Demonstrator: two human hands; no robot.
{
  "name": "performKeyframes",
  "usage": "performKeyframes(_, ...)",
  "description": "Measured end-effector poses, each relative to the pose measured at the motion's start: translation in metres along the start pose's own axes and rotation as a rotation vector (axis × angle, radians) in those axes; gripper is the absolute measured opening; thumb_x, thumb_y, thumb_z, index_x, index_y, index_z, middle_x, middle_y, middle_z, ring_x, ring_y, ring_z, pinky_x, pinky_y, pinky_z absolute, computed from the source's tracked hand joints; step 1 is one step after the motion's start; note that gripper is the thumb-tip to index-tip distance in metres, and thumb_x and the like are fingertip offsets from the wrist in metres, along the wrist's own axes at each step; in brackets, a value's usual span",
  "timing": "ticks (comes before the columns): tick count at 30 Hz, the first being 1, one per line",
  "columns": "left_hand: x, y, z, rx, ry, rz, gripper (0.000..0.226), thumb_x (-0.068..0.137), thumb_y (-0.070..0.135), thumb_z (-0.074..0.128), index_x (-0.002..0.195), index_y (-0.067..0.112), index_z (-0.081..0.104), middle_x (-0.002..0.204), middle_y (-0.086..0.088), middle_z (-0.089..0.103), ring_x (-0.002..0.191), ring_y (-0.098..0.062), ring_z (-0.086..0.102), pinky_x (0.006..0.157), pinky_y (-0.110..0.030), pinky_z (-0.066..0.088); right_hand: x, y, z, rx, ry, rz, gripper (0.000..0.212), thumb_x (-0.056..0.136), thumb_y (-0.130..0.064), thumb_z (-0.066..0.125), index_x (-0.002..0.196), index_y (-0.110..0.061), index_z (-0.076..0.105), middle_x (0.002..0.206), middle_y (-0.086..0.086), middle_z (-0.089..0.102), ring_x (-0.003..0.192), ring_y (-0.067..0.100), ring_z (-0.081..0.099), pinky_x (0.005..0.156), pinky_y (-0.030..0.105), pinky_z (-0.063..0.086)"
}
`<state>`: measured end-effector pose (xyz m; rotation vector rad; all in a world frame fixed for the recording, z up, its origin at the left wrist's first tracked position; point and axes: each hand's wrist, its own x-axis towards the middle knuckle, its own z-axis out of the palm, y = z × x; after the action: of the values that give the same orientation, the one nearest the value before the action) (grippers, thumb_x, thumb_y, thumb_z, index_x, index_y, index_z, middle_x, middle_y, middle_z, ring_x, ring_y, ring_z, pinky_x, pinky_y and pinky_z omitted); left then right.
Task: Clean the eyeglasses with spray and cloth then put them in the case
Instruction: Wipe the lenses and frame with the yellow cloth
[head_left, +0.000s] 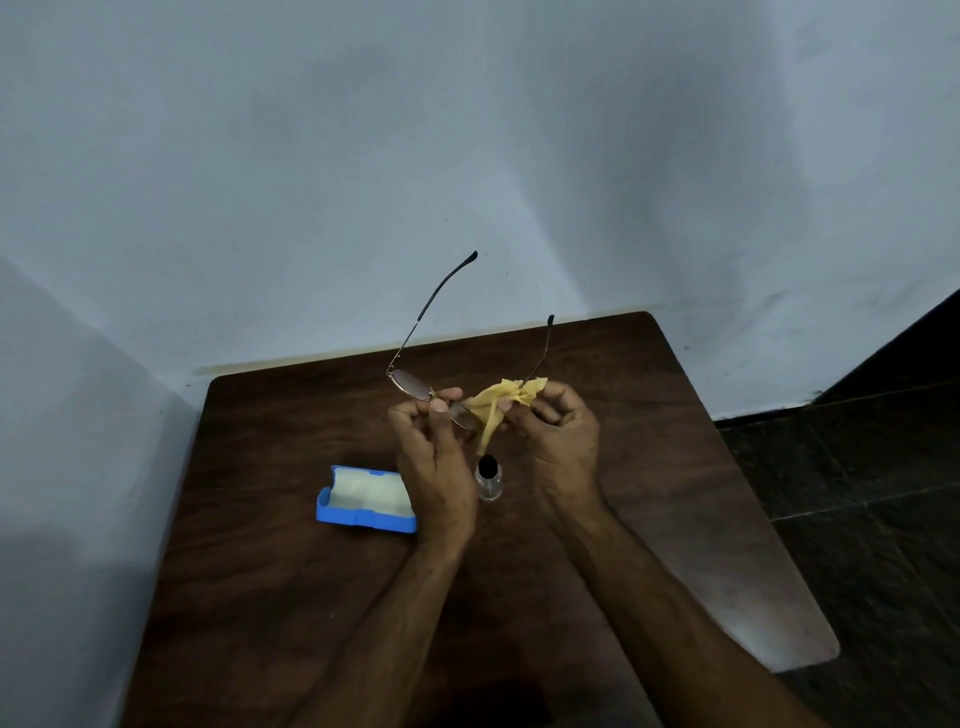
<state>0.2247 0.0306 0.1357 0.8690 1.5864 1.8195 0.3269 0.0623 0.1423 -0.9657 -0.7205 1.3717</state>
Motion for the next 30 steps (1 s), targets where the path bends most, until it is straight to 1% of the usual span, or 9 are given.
performKeyframes(4, 0.000, 0.001, 0.000, -0.002, -0.002, 0.033, 0.012, 0.113, 0.015, 0.047, 0.105, 0.023, 0.051, 0.120, -0.001, 0.075, 0.114, -0.015, 0.075, 0.094, -0.042, 0.063, 0.009, -0.003, -0.002, 0.046, 0.037, 0.013, 0.029, 0.083, 0.011, 0.077, 0.108, 0.002, 0.067, 0.097, 0.013, 0.079, 0.089, 0.025, 0.075, 0.067, 0.030, 0.062)
performKeyframes(7, 0.000, 0.003, 0.001, -0.007, 0.015, 0.027, 0.014, 0.113, 0.015, 0.048, 0.105, 0.026, 0.051, 0.121, -0.002, 0.075, 0.114, -0.016, 0.076, 0.095, -0.043, 0.062, 0.002, 0.006, 0.000, 0.058, 0.057, 0.087, 0.031, 0.083, 0.010, 0.077, 0.111, 0.006, 0.066, 0.100, 0.018, 0.077, 0.089, 0.029, 0.074, 0.069, 0.033, 0.062)
performKeyframes(11, 0.000, -0.002, -0.005, 0.060, 0.026, 0.069, 0.013, 0.113, 0.016, 0.049, 0.104, 0.025, 0.051, 0.115, -0.002, 0.076, 0.108, -0.012, 0.076, 0.092, -0.037, 0.064, -0.010, 0.016, 0.002, -0.001, 0.045, 0.133, 0.028, 0.084, 0.012, 0.076, 0.109, 0.010, 0.065, 0.098, 0.021, 0.077, 0.086, 0.027, 0.075, 0.073, 0.036, 0.063)
performKeyframes(13, -0.001, -0.007, -0.009, 0.115, 0.024, 0.092, 0.009, 0.113, 0.016, 0.049, 0.106, 0.022, 0.052, 0.112, -0.001, 0.076, 0.106, -0.010, 0.076, 0.091, -0.034, 0.064, -0.004, 0.012, 0.003, 0.015, 0.088, 0.131, 0.025, 0.084, 0.012, 0.076, 0.106, 0.003, 0.068, 0.097, 0.017, 0.078, 0.086, 0.027, 0.075, 0.073, 0.037, 0.062)
performKeyframes(17, -0.002, -0.015, -0.018, 0.102, -0.019, 0.112, 0.005, 0.113, 0.014, 0.048, 0.109, 0.013, 0.051, 0.113, -0.007, 0.075, 0.107, -0.018, 0.076, 0.086, -0.031, 0.063, 0.017, -0.006, 0.000, 0.054, 0.116, 0.066, 0.023, 0.085, 0.010, 0.076, 0.100, -0.007, 0.068, 0.095, 0.009, 0.079, 0.083, 0.018, 0.075, 0.067, 0.030, 0.061)
performKeyframes(22, 0.000, -0.013, -0.017, 0.108, -0.025, 0.094, 0.003, 0.112, 0.013, 0.049, 0.111, 0.011, 0.051, 0.115, -0.006, 0.075, 0.108, -0.013, 0.076, 0.083, -0.026, 0.064, 0.020, -0.006, -0.002, 0.062, 0.129, 0.073, 0.024, 0.085, 0.006, 0.077, 0.107, 0.000, 0.067, 0.093, 0.009, 0.078, 0.082, 0.021, 0.073, 0.066, 0.032, 0.060)
performKeyframes(24, 0.000, -0.013, -0.019, 0.123, -0.024, 0.098, 0.004, 0.112, 0.013, 0.049, 0.110, 0.011, 0.052, 0.113, -0.003, 0.076, 0.106, -0.014, 0.077, 0.084, -0.031, 0.064, 0.014, 0.000, -0.001, 0.067, 0.123, 0.129, 0.029, 0.085, 0.005, 0.077, 0.112, 0.006, 0.066, 0.089, 0.009, 0.078, 0.079, 0.021, 0.072, 0.064, 0.030, 0.059)
performKeyframes(27, -0.001, -0.016, -0.027, 0.128, -0.083, 0.114, 0.007, 0.113, 0.014, 0.048, 0.109, 0.009, 0.053, 0.110, -0.003, 0.076, 0.102, -0.021, 0.076, 0.085, -0.044, 0.063, 0.017, 0.001, -0.005, 0.068, 0.127, 0.177, 0.021, 0.085, 0.005, 0.078, 0.103, 0.000, 0.069, 0.088, 0.012, 0.076, 0.074, 0.019, 0.071, 0.061, 0.028, 0.058)
performKeyframes(30, -0.005, -0.017, -0.033, 0.143, -0.122, 0.111, 0.008, 0.112, 0.011, 0.049, 0.111, 0.005, 0.054, 0.109, -0.003, 0.076, 0.096, -0.020, 0.076, 0.082, -0.044, 0.064, 0.032, -0.008, -0.007, 0.077, 0.156, 0.195, 0.020, 0.084, 0.004, 0.079, 0.101, -0.004, 0.070, 0.087, 0.012, 0.076, 0.070, 0.017, 0.071, 0.061, 0.028, 0.056)
